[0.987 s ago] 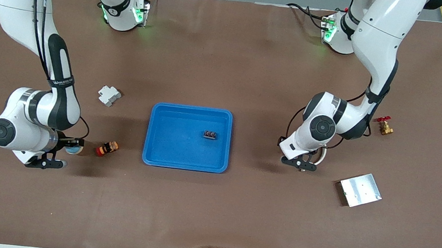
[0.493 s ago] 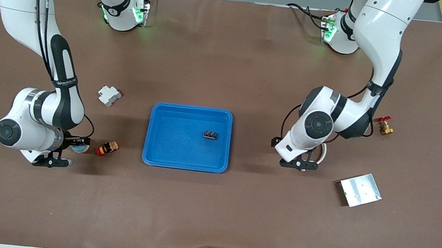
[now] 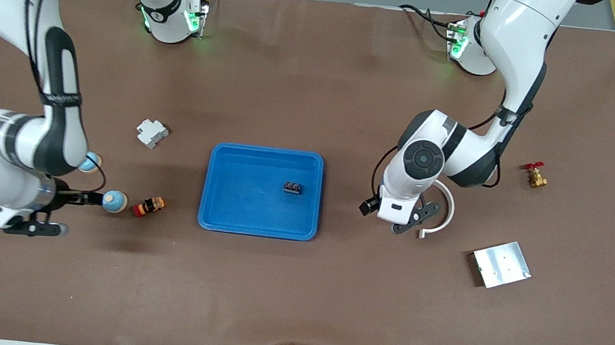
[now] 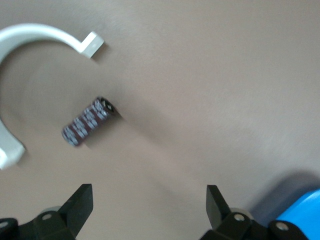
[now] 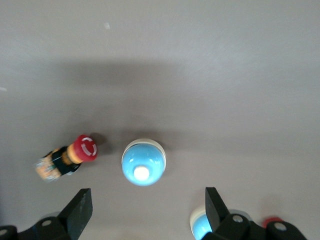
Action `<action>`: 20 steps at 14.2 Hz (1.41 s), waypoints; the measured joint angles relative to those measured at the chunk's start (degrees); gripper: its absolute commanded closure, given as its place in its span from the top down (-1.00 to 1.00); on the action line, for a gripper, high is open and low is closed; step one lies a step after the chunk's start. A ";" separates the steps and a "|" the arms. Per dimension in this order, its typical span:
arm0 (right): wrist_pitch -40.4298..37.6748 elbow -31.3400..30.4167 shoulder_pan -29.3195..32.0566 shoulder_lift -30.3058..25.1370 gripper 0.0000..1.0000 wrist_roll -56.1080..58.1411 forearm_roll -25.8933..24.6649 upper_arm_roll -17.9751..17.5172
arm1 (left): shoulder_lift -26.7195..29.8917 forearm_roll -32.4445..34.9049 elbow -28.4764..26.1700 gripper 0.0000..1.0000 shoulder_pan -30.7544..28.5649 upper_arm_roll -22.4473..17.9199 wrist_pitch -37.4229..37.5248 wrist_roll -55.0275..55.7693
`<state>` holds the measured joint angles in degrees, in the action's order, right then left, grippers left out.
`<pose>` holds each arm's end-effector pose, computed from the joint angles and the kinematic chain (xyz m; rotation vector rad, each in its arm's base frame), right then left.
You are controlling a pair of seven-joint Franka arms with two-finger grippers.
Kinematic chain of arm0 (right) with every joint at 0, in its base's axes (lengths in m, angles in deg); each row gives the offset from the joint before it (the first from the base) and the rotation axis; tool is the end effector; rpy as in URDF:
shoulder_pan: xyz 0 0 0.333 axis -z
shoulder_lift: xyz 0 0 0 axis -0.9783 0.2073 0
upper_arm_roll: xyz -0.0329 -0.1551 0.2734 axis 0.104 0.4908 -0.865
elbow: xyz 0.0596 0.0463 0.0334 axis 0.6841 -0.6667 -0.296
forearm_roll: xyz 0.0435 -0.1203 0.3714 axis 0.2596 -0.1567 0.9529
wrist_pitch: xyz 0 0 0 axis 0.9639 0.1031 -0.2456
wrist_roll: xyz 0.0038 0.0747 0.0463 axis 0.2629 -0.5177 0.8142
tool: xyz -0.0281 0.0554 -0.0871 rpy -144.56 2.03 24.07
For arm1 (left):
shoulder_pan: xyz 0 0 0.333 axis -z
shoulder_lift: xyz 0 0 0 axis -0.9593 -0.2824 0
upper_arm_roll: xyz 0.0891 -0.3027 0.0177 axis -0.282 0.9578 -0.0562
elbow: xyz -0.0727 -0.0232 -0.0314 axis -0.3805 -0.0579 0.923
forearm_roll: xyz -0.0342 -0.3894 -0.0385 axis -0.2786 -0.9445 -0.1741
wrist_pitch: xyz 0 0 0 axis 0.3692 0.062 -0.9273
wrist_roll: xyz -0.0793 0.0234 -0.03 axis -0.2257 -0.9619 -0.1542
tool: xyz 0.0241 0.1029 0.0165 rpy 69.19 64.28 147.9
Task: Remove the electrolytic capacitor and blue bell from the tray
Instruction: 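Lower the capacitor beside the white arc while the right gripper retracts, then move the left gripper into the tray and grasp the second capacitor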
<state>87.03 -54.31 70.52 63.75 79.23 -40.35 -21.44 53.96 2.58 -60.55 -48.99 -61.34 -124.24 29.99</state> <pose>0.6951 -0.0471 0.3416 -3.1308 -0.0640 0.1793 0.5870 -0.3400 0.2718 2.8988 1.1867 -0.0557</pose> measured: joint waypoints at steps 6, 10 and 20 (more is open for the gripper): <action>-15.18 4.67 1.65 -12.71 1.00 -0.03 -0.36 0.10 | -4.38 0.02 8.09 1.00 2.79 0.07 -0.09 32.77; -20.41 4.92 5.46 -19.87 1.00 -0.56 -5.84 -3.54 | -6.40 0.04 10.77 1.00 3.64 0.01 -0.09 44.84; -17.08 0.01 9.43 -26.16 1.00 -10.43 -9.56 -12.82 | -9.06 2.53 12.81 1.00 8.68 -0.19 -0.72 55.15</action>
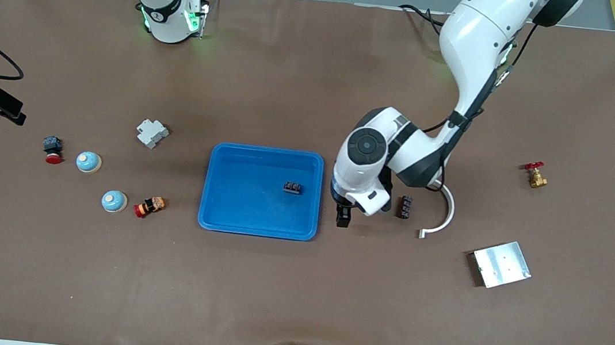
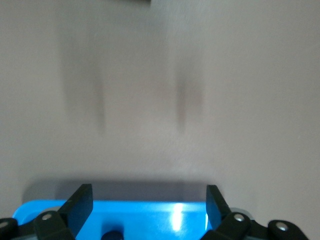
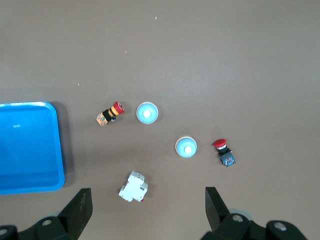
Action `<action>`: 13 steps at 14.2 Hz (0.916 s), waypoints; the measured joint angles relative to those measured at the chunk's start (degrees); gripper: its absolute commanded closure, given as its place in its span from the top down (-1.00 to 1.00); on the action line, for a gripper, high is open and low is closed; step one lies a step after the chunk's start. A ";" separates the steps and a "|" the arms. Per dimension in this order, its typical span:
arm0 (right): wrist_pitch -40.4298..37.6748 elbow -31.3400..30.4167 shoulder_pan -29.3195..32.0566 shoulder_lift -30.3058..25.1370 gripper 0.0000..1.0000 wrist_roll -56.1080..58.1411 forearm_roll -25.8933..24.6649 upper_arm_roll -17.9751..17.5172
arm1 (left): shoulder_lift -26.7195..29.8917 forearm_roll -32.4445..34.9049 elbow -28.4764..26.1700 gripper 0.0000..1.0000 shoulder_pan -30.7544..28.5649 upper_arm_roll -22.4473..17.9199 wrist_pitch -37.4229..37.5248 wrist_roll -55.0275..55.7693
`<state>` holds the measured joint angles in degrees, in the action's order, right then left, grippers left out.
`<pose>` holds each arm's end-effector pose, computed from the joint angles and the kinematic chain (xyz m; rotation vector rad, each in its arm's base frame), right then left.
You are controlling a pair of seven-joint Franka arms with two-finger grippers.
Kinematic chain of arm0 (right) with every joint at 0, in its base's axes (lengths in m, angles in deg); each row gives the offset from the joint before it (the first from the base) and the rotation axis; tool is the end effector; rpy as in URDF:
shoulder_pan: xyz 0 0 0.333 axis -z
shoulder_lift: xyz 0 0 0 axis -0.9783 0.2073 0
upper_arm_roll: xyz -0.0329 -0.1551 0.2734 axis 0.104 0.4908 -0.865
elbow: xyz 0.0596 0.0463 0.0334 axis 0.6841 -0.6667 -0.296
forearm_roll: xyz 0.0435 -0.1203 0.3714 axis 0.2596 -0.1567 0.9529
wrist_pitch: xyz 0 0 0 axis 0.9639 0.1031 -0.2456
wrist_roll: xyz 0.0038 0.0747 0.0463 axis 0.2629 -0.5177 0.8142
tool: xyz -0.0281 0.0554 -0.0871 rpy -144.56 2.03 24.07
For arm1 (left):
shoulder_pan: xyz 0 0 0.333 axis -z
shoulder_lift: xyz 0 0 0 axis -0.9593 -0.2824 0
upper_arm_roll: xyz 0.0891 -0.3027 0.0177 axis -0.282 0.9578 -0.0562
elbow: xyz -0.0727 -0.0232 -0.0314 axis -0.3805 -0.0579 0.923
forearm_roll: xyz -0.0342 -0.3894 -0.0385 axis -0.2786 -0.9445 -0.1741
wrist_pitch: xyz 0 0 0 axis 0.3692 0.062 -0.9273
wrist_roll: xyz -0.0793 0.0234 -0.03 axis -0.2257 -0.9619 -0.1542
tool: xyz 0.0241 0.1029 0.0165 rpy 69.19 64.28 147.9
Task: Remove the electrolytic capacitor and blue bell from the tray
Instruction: 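Move the left gripper into the tray and grasp the second capacitor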
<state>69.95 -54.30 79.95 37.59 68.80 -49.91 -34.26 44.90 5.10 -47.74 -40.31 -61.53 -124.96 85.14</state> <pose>0.5974 -0.0411 0.6079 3.1093 -0.0929 0.0372 0.5744 -0.4491 0.2617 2.1674 2.1836 -0.0040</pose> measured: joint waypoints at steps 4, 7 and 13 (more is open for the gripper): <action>2.58 -3.49 3.02 -2.38 1.00 0.01 0.07 -0.01 | -3.44 0.07 4.07 1.00 2.25 -0.10 -0.14 0.00; 2.73 -5.11 3.76 -3.92 1.00 -0.08 0.87 -0.02 | -6.21 0.08 7.62 1.00 3.14 -0.18 -0.29 0.00; 2.40 -5.64 4.93 -4.10 1.00 -0.07 3.74 -0.11 | -10.79 0.08 12.77 1.00 7.58 -1.72 -1.70 2.22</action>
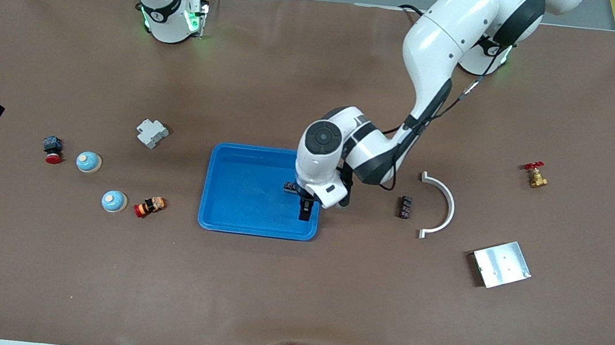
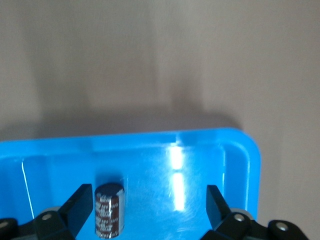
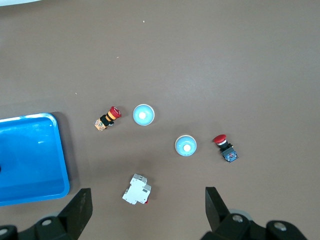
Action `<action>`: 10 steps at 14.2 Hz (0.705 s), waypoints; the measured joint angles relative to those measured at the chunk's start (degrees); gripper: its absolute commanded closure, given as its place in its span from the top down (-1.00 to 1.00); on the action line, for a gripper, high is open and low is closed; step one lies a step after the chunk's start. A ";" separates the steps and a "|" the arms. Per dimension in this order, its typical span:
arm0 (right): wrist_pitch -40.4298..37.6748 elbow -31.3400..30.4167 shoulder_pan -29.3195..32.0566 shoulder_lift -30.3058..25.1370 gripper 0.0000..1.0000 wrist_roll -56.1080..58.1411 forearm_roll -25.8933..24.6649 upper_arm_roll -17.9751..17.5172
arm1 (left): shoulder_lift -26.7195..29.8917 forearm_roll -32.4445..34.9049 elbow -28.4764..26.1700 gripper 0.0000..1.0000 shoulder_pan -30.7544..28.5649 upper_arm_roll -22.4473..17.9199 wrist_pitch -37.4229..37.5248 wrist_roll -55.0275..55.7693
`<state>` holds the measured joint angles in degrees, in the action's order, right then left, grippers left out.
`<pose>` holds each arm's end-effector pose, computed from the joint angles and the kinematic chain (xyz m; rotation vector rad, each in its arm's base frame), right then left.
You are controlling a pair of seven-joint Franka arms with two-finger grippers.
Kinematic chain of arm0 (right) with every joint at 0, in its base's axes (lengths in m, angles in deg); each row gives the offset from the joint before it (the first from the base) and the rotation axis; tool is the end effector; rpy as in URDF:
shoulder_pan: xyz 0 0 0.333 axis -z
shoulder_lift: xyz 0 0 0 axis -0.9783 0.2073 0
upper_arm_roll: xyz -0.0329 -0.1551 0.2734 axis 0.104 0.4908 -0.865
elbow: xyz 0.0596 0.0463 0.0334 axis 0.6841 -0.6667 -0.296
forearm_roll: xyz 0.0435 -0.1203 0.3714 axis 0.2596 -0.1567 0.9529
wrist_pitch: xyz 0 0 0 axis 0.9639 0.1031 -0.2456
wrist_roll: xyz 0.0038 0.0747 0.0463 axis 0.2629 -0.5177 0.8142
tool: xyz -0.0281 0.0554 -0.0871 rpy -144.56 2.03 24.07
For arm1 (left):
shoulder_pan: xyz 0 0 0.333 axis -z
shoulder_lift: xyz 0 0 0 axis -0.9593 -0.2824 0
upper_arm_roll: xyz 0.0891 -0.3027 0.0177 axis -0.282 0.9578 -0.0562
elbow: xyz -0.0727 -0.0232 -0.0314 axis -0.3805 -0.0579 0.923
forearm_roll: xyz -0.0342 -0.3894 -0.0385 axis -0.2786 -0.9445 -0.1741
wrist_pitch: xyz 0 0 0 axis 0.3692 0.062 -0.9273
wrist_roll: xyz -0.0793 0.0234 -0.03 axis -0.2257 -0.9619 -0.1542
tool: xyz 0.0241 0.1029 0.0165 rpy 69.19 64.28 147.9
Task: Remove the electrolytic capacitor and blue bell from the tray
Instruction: 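Move the left gripper into the tray and grasp the second capacitor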
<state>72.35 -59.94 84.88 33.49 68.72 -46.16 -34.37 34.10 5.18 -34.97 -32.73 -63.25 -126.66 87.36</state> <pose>0.5744 -0.0826 0.6069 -3.0975 0.2306 -0.0664 0.5549 -0.5328 0.2254 2.1870 2.0753 0.0098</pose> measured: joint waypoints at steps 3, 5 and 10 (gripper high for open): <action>-1.05 0.00 0.00 0.00 1.00 0.00 0.09 -0.40 | -0.41 0.00 0.26 1.00 2.75 -1.33 -0.77 3.27; -1.03 0.00 0.00 0.00 1.00 0.00 0.10 -0.50 | -0.89 0.00 0.29 1.00 3.32 -1.51 -2.34 4.06; -0.77 0.08 -0.01 -0.02 1.00 0.00 0.10 -0.64 | -3.68 0.00 0.45 1.00 4.12 -2.48 -5.88 4.31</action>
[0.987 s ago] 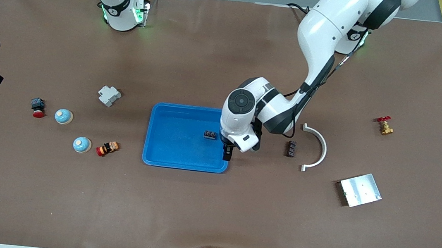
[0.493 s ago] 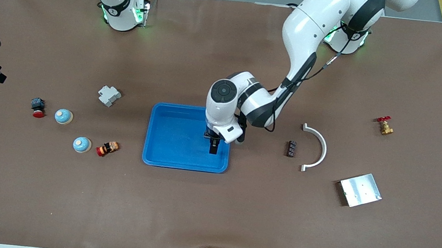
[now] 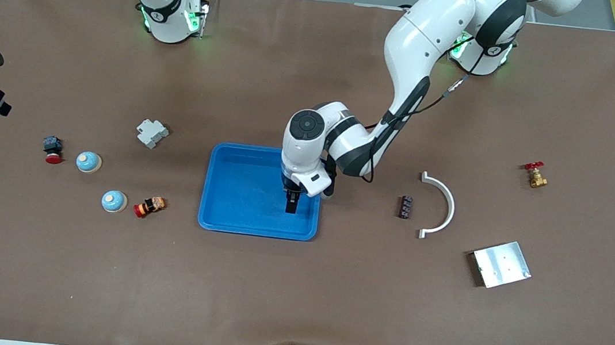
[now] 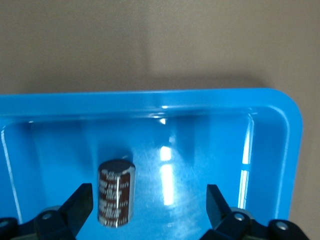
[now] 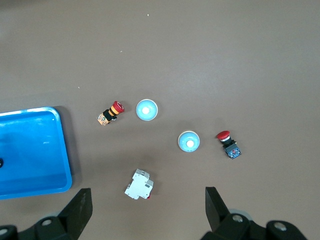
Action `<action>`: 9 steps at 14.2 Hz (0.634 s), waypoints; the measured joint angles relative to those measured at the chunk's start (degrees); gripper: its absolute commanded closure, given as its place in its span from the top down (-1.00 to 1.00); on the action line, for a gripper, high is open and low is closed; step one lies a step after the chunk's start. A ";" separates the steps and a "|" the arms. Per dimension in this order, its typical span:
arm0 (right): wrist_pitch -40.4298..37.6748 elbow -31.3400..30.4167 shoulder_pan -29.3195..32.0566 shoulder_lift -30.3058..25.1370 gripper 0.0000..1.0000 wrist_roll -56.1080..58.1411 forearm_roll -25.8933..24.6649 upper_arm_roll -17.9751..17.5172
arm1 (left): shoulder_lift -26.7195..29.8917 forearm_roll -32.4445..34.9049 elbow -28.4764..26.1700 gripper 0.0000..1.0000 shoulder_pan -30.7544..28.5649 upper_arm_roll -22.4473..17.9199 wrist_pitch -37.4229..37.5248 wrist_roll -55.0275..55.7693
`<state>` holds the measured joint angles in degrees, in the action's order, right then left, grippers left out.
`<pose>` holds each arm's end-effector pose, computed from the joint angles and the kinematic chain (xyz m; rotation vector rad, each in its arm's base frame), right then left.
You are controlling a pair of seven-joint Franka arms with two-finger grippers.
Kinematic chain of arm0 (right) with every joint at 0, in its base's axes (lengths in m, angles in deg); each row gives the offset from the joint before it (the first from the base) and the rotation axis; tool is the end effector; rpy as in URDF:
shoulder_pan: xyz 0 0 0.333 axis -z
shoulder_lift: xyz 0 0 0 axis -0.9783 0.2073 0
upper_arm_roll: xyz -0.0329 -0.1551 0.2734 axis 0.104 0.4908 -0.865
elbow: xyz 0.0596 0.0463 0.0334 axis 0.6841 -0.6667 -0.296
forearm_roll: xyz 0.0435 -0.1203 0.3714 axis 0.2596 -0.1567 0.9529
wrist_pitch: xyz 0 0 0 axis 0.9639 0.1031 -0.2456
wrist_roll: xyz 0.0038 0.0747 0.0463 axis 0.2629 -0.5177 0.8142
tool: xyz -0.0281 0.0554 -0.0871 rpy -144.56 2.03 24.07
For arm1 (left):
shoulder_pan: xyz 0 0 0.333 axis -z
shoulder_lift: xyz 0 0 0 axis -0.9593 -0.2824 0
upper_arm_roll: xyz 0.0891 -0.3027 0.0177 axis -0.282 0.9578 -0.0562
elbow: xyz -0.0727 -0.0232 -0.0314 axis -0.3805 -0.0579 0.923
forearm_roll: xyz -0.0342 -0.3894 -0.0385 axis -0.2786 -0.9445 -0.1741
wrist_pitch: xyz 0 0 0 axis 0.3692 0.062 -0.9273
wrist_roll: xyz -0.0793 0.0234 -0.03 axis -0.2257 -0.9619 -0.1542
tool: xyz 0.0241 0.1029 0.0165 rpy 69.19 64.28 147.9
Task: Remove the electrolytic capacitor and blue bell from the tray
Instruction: 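Move the left gripper into the tray and grasp the second capacitor, then lift the capacitor out of the tray with the left gripper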
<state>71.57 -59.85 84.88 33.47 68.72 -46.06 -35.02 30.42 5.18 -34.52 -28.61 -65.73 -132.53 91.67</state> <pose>0.5739 -0.0759 0.6066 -3.0956 0.2125 -0.0482 0.5343 -0.5579 0.1891 2.1285 2.0706 0.0402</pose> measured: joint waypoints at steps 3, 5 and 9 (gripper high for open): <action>0.08 0.39 0.00 -0.03 1.00 0.00 0.14 -0.08 | -0.89 0.00 0.23 1.00 0.13 -0.12 -0.48 0.00; 0.08 0.98 0.00 -0.05 1.00 0.00 0.21 -0.09 | -1.00 0.00 0.26 1.00 0.44 -0.14 -0.72 0.00; 0.04 1.43 -0.52 -0.05 1.00 0.31 -1.64 -0.35 | -1.06 0.00 0.35 1.00 0.81 -0.22 -1.02 0.00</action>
<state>71.61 -58.42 84.35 33.42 69.04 -47.70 -35.36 29.36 5.18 -34.17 -27.80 -65.94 -133.56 91.67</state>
